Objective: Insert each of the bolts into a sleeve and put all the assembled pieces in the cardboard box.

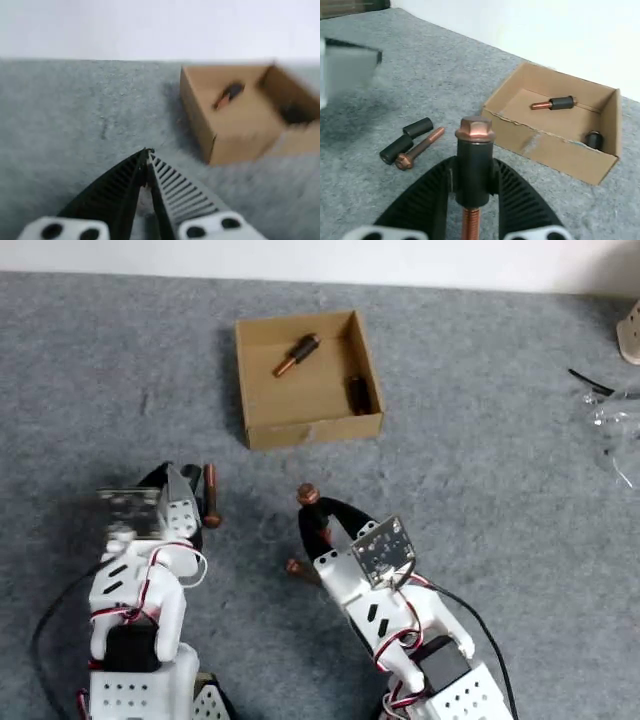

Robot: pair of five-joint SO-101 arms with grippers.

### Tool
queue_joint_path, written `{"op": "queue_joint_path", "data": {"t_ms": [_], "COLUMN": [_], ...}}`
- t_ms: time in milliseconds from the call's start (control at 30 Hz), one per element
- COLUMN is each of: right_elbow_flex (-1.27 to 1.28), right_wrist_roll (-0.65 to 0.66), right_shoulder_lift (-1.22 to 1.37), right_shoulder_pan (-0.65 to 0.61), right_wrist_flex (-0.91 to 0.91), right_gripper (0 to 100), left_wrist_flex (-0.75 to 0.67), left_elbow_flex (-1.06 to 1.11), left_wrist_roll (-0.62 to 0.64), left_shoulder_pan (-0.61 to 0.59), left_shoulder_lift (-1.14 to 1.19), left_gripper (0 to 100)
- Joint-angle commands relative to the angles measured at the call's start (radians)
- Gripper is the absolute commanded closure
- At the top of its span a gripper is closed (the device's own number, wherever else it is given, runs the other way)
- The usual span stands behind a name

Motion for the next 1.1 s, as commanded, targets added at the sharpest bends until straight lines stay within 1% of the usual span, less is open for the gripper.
{"op": "queue_joint_path", "data": {"t_ms": [0, 100, 300, 367, 467, 633, 733, 867, 933, 1067], "right_elbow_flex": [0.038, 0.041, 0.039, 0.039, 0.033, -0.042, -0.125, -0.285, -0.415, -0.748], "right_wrist_roll": [0.009, 0.009, 0.008, 0.008, 0.012, 0.012, 0.014, 0.014, 0.014, 0.014], "right_shoulder_lift": [-0.021, -0.021, -0.019, -0.018, -0.018, 0.030, 0.163, 0.461, 0.647, 1.036], "right_shoulder_pan": [0.028, 0.039, 0.044, 0.045, 0.047, 0.145, 0.174, 0.177, 0.179, 0.211], "right_wrist_flex": [-0.004, -0.005, -0.021, -0.021, -0.021, -0.024, -0.062, -0.179, -0.216, -0.213], "right_gripper": [99.4, 99.4, 99.4, 99.4, 99.4, 99.4, 99.4, 99.4, 99.4, 99.4], "left_wrist_flex": [-0.068, -0.112, -0.132, -0.132, -0.170, -0.169, -0.169, -0.170, -0.170, -0.172], "left_elbow_flex": [0.024, 0.053, 0.058, 0.070, 0.088, 0.090, 0.090, 0.090, 0.090, 0.090], "left_wrist_roll": [-0.040, -0.041, -0.043, -0.066, -0.086, -0.087, -0.089, -0.091, -0.091, -0.092], "left_shoulder_pan": [0.001, -0.013, -0.033, -0.033, -0.027, -0.010, -0.005, -0.005, -0.005, -0.005], "left_shoulder_lift": [-0.001, -0.001, 0.001, 0.001, 0.001, 0.001, 0.001, 0.001, 0.002, 0.002], "left_gripper": [99, 99, 99, 99, 99, 99, 99, 99, 99, 99]}}
